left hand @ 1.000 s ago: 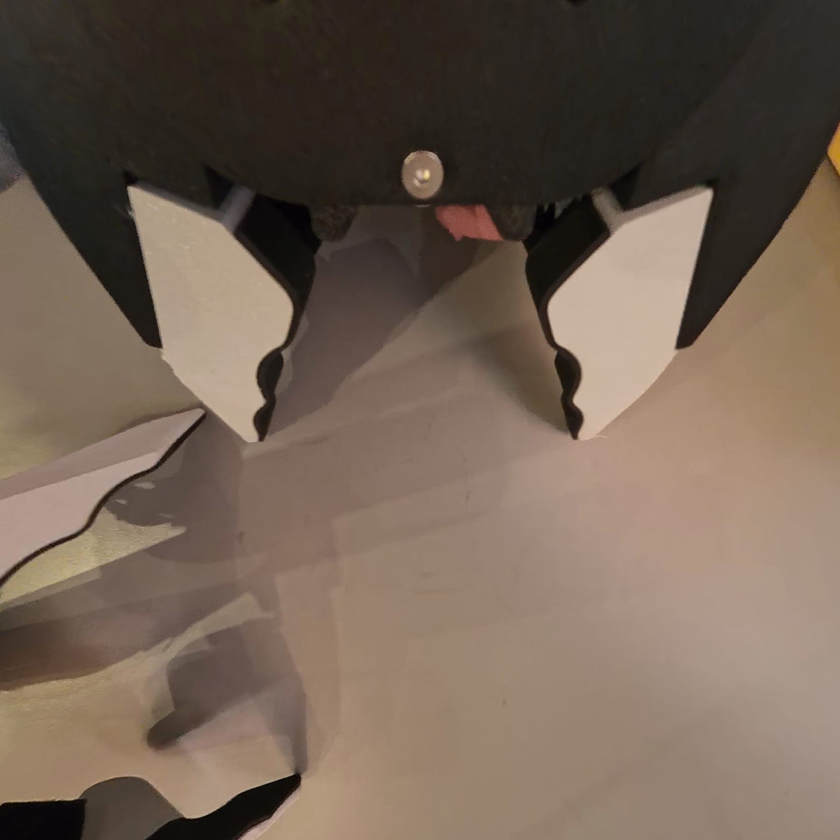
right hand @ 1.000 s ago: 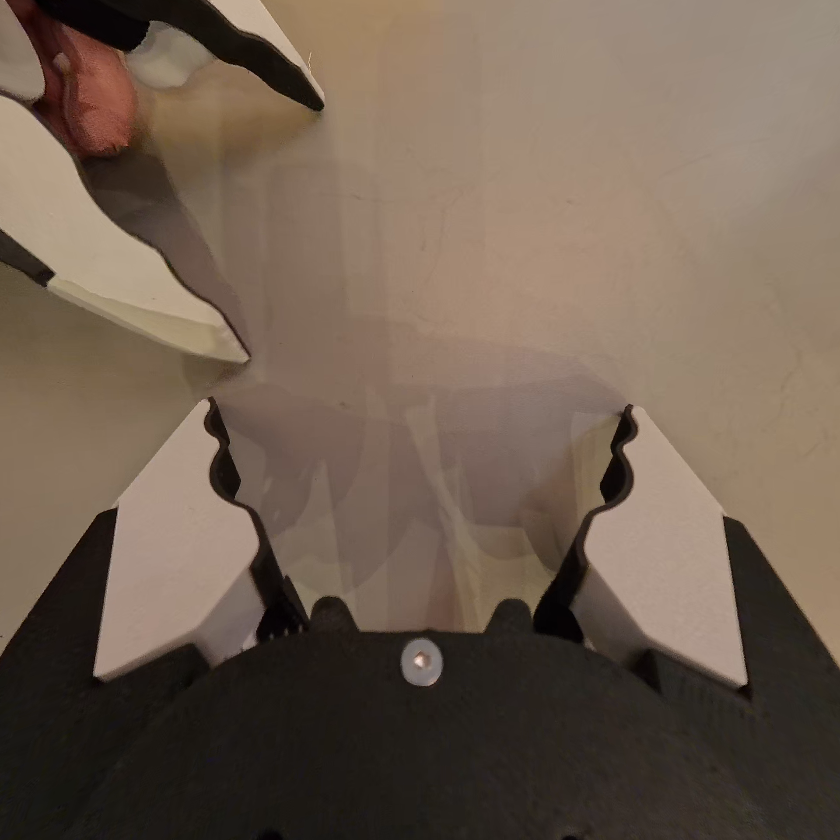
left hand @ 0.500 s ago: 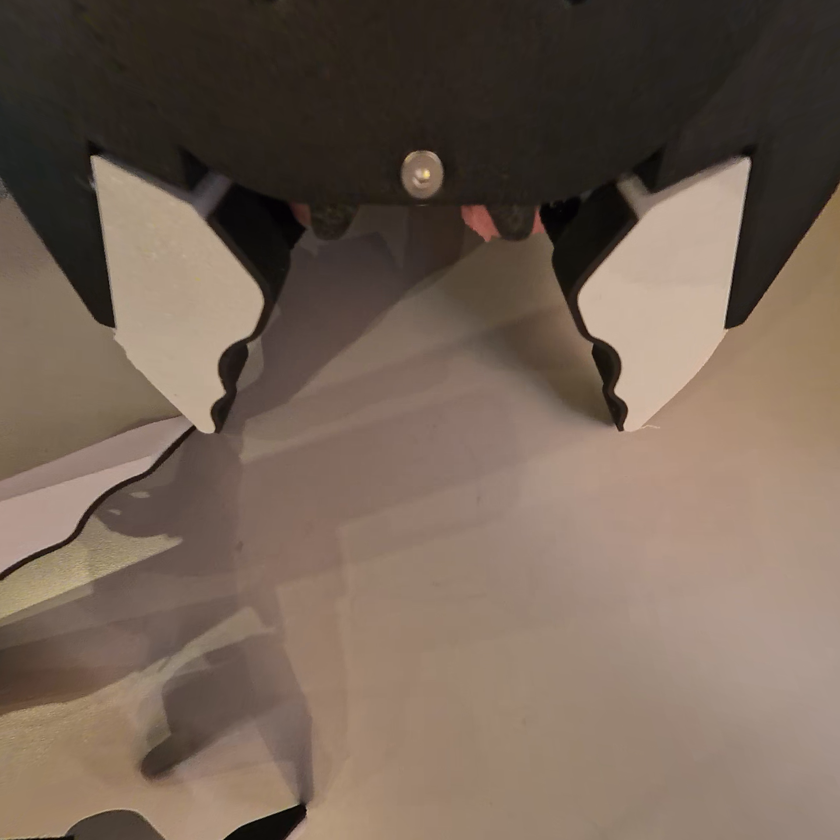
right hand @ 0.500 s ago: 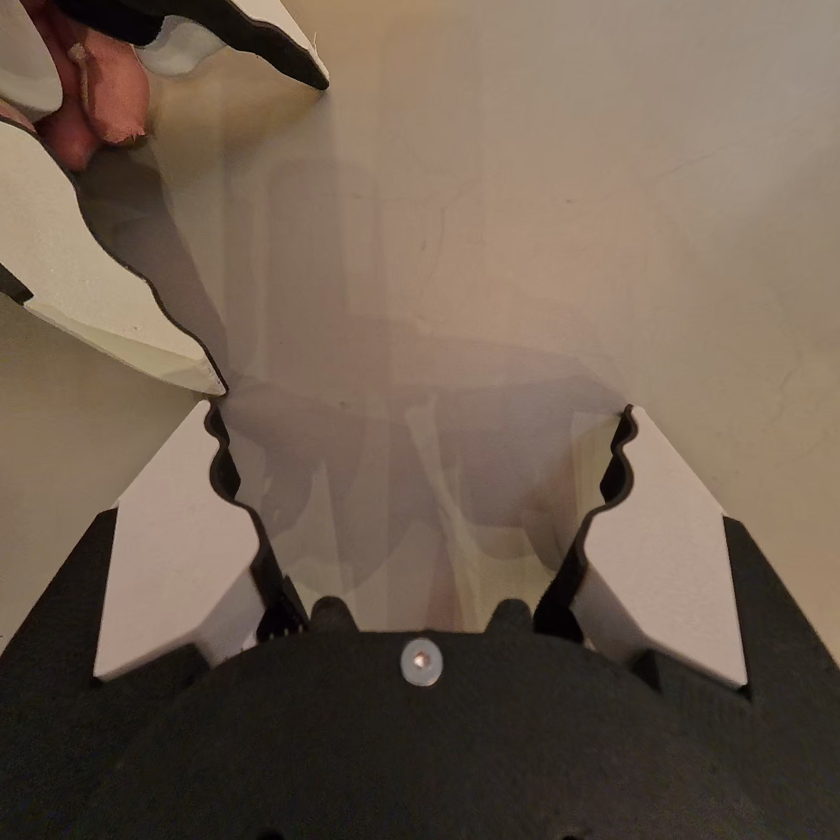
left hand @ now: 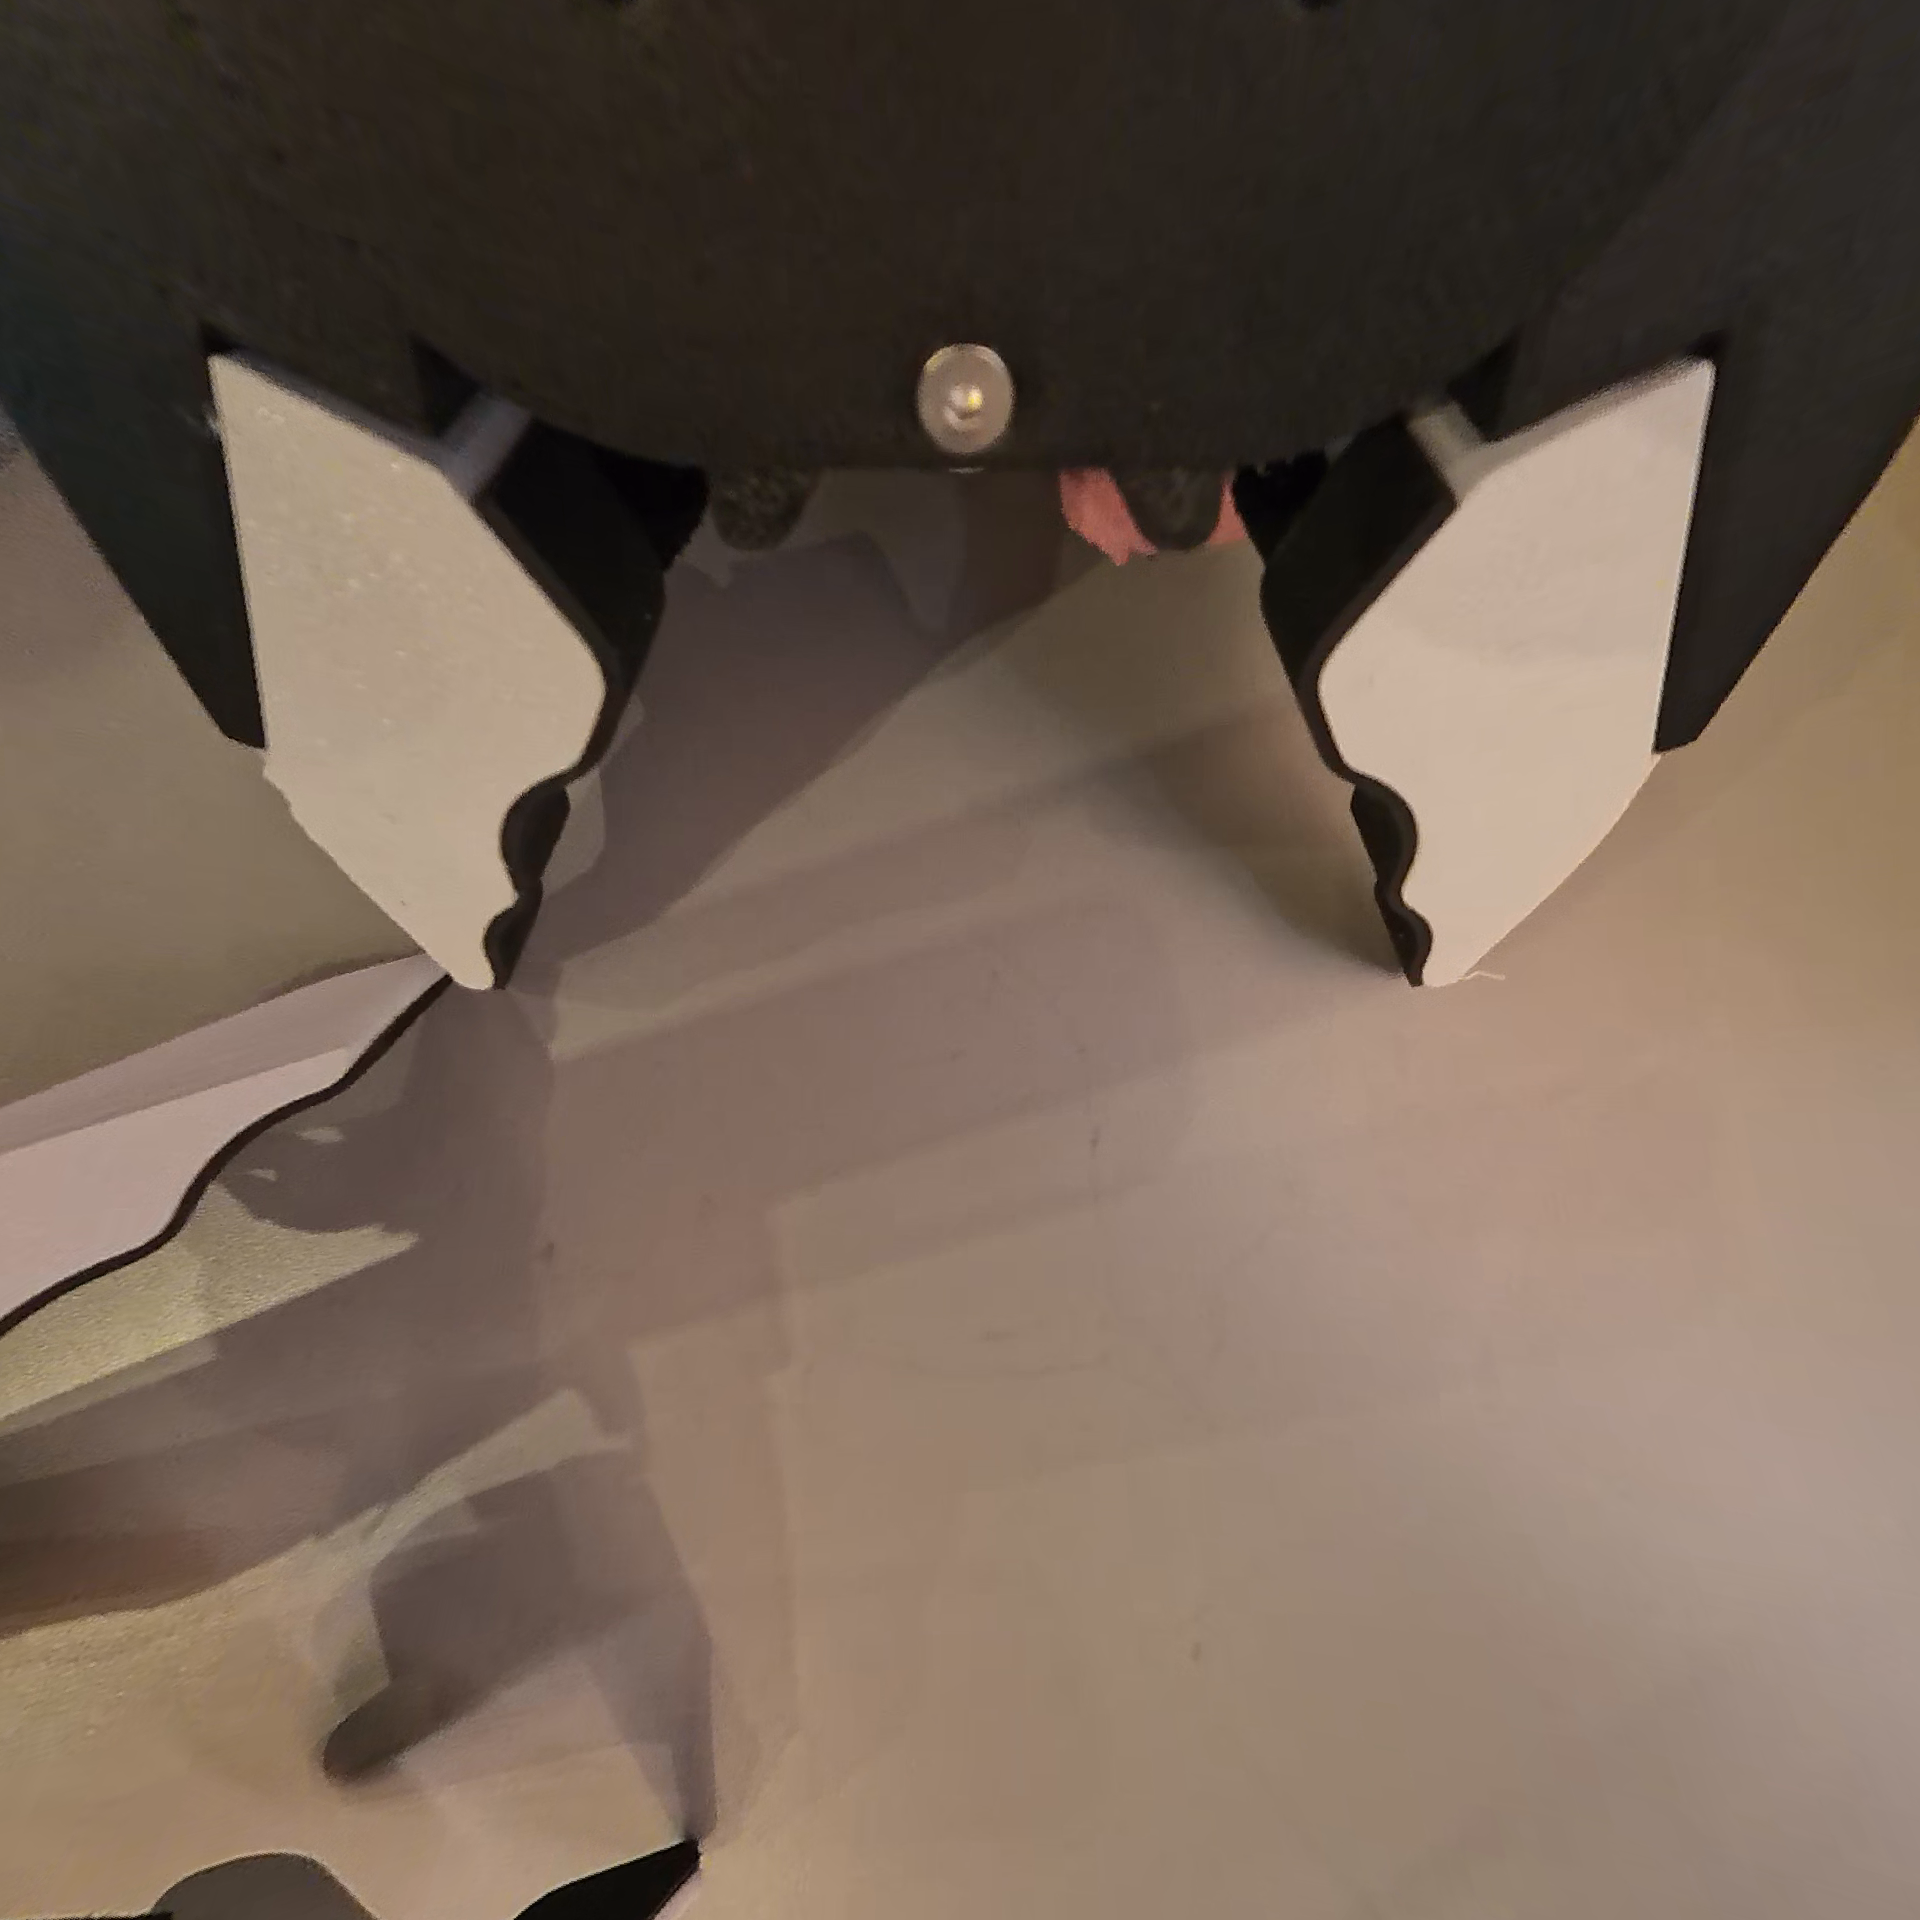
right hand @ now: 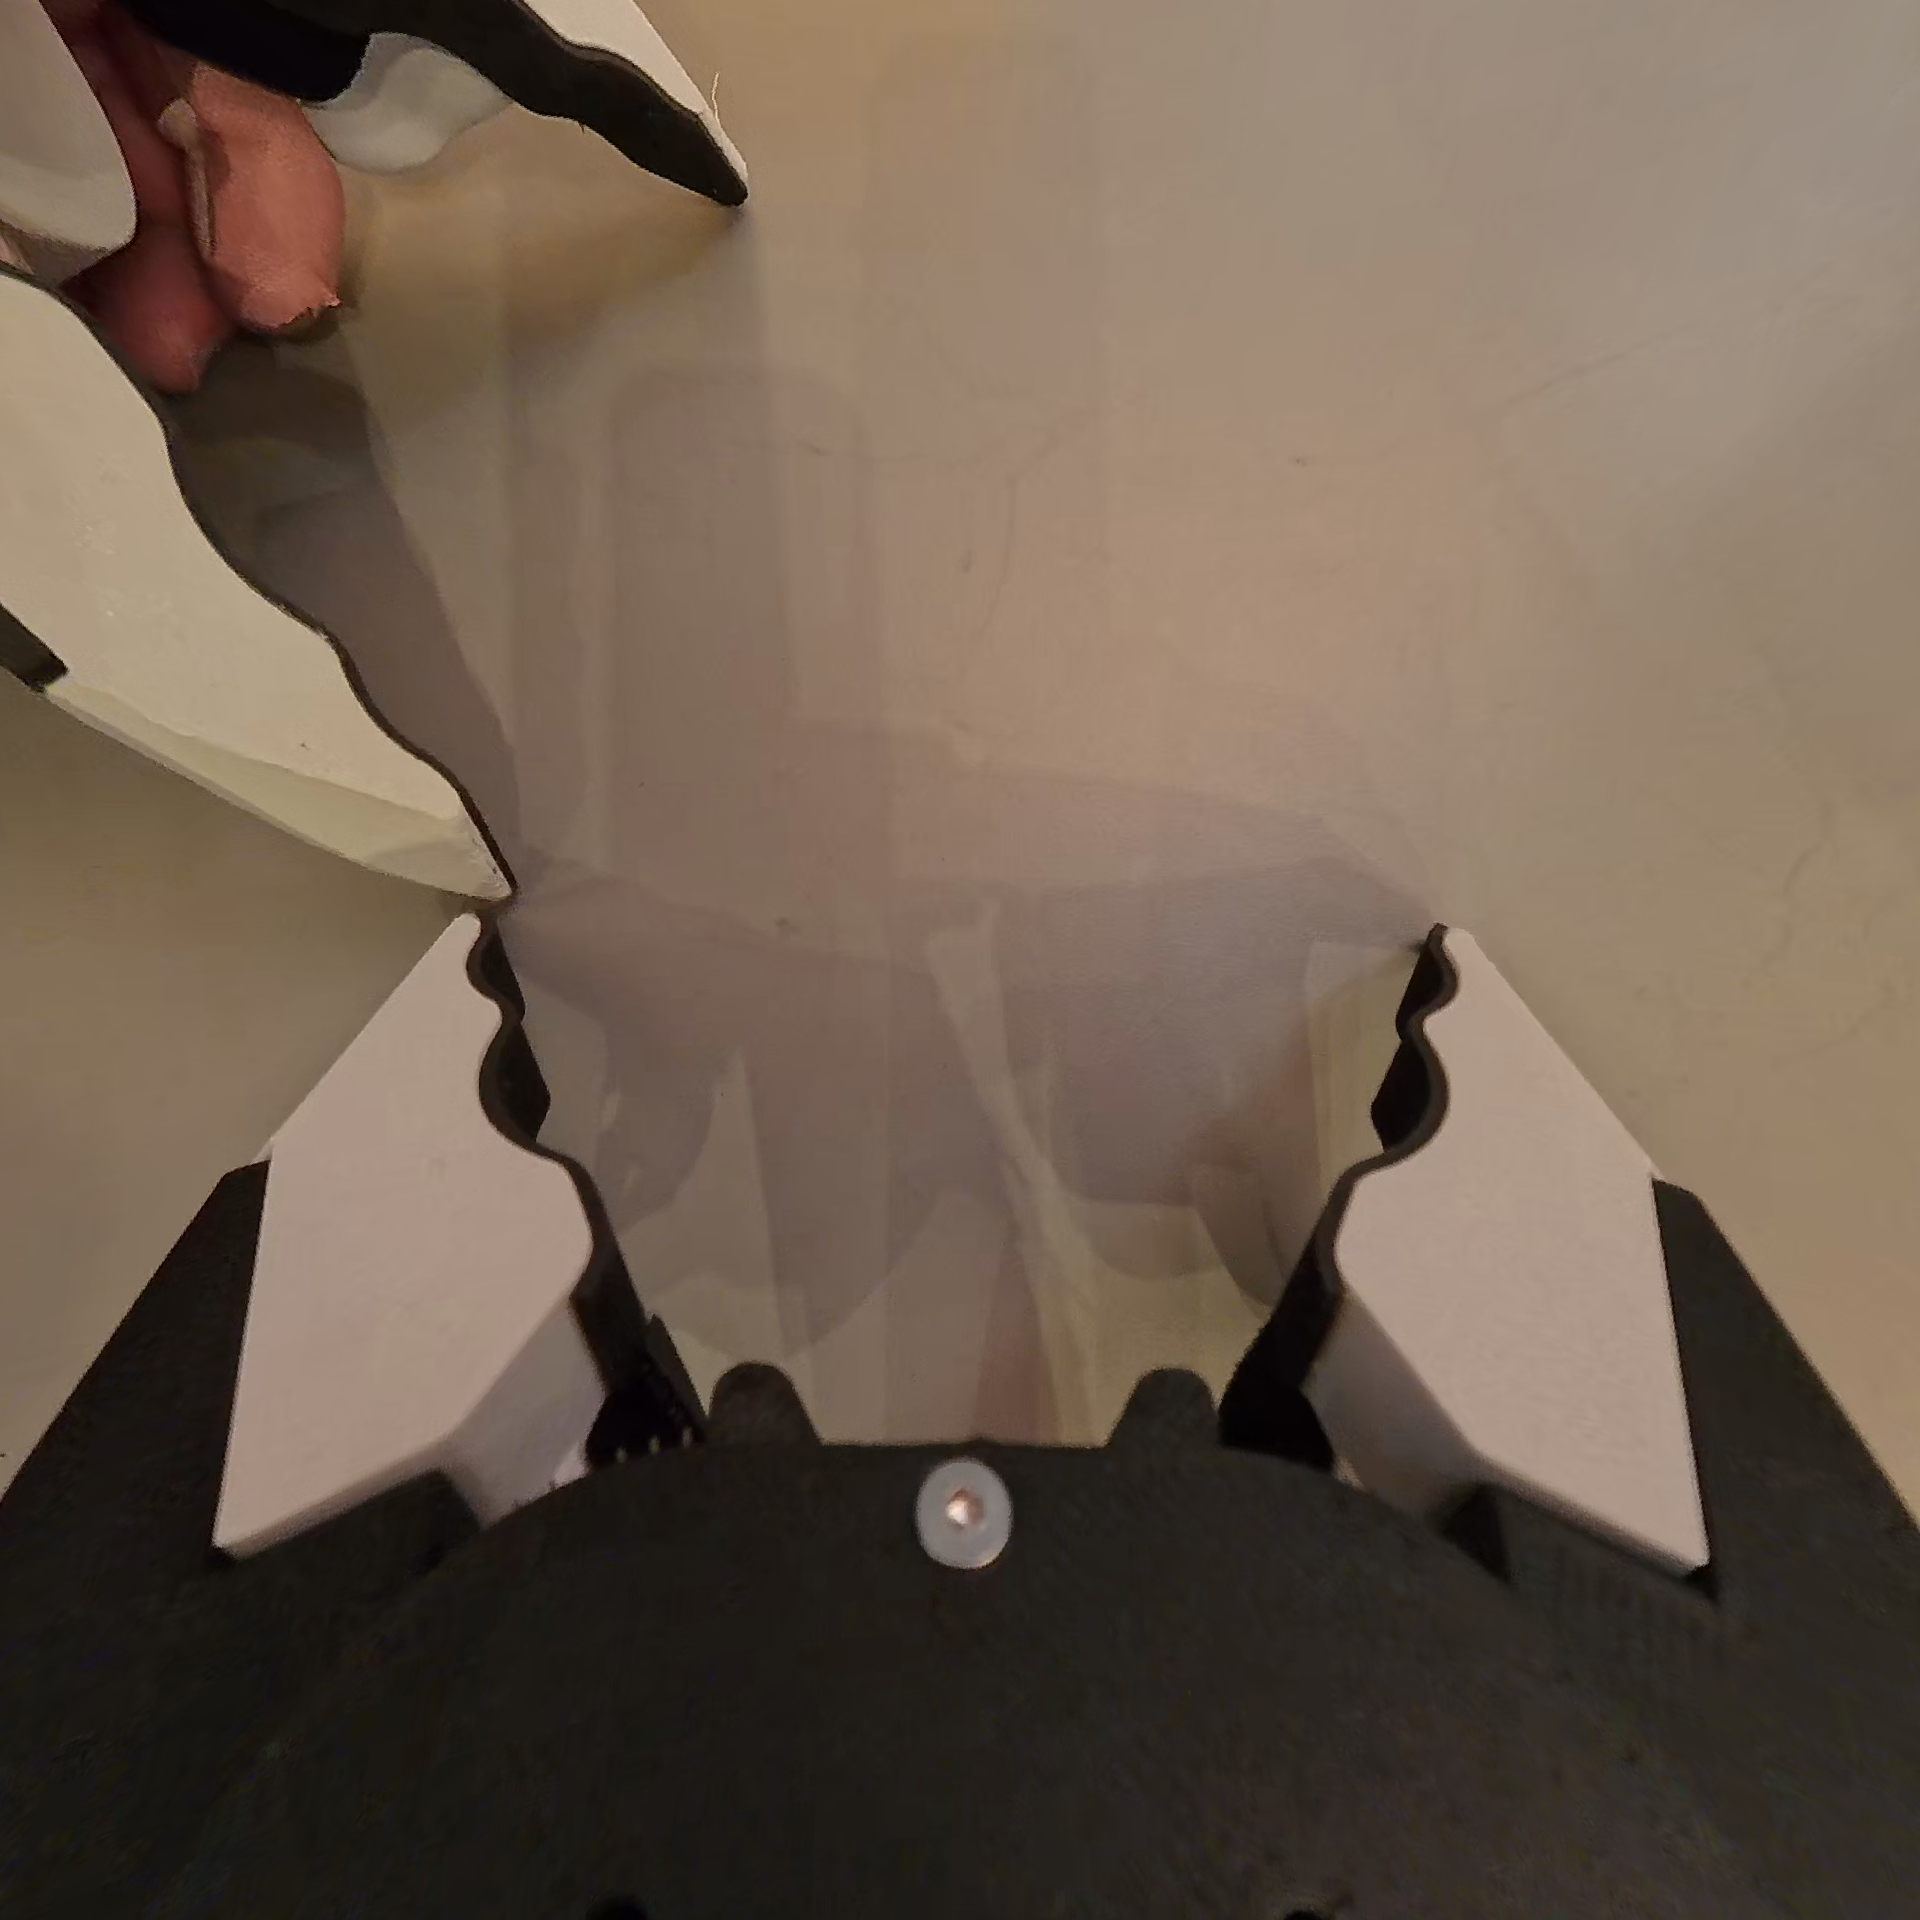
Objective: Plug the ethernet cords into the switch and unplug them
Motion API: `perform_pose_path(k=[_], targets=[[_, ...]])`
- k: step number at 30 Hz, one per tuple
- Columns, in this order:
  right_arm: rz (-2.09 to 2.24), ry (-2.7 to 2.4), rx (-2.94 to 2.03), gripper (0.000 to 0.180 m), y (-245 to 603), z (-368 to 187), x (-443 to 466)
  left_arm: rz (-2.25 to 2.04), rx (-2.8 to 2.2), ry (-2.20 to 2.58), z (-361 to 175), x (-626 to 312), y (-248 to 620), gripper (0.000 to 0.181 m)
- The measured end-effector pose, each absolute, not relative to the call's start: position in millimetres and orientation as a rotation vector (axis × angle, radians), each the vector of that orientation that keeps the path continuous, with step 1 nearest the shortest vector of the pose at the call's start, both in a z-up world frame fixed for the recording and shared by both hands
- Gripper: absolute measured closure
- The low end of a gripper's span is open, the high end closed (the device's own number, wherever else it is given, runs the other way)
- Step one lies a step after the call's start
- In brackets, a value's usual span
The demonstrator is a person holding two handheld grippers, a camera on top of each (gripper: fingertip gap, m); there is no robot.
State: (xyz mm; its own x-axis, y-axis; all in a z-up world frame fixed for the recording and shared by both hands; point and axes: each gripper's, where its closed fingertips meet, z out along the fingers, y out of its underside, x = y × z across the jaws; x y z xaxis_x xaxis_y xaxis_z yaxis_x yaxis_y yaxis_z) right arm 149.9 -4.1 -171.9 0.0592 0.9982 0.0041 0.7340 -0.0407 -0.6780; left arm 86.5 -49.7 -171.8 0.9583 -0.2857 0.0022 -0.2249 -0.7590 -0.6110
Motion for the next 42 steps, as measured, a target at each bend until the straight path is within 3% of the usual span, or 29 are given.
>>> perform_pose_path(k=[42], targets=[[0.67,-1.726,-1.829,0.02,-4.2,-171.8,150.1,-0.134,-2.455,0.383,-172.1,87.4,-48.1,0.034]])
